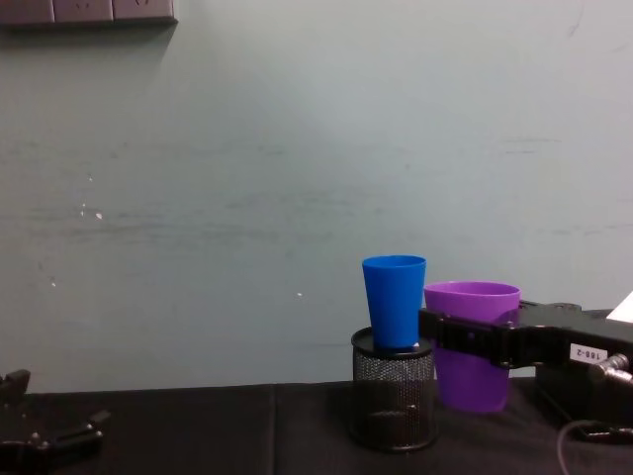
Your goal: Pick up one cup with a gripper and tap it against the other cup.
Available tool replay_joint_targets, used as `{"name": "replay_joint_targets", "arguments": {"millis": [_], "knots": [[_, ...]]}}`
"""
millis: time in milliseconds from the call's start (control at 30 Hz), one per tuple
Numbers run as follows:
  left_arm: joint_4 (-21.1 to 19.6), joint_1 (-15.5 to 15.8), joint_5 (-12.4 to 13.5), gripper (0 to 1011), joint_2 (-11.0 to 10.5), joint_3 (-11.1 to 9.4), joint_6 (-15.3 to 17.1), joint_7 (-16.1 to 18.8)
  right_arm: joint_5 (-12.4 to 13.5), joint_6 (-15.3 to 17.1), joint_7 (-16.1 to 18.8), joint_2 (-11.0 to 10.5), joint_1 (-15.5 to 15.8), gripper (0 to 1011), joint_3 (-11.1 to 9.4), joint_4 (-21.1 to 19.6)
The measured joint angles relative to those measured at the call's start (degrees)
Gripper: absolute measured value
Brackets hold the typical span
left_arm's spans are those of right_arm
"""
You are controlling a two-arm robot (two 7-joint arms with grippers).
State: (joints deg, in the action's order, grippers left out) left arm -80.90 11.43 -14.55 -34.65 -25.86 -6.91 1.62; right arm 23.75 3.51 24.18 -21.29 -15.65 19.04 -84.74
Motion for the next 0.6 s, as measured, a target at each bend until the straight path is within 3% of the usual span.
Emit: {"name": "replay_joint_targets", "arguments": {"millis": [600], "knots": [[0.00,0.00,0.00,1000,0.00,0.00,0.00,0.00,0.00,0.00,0.00,0.00,0.00,733,0.00,0.00]]}}
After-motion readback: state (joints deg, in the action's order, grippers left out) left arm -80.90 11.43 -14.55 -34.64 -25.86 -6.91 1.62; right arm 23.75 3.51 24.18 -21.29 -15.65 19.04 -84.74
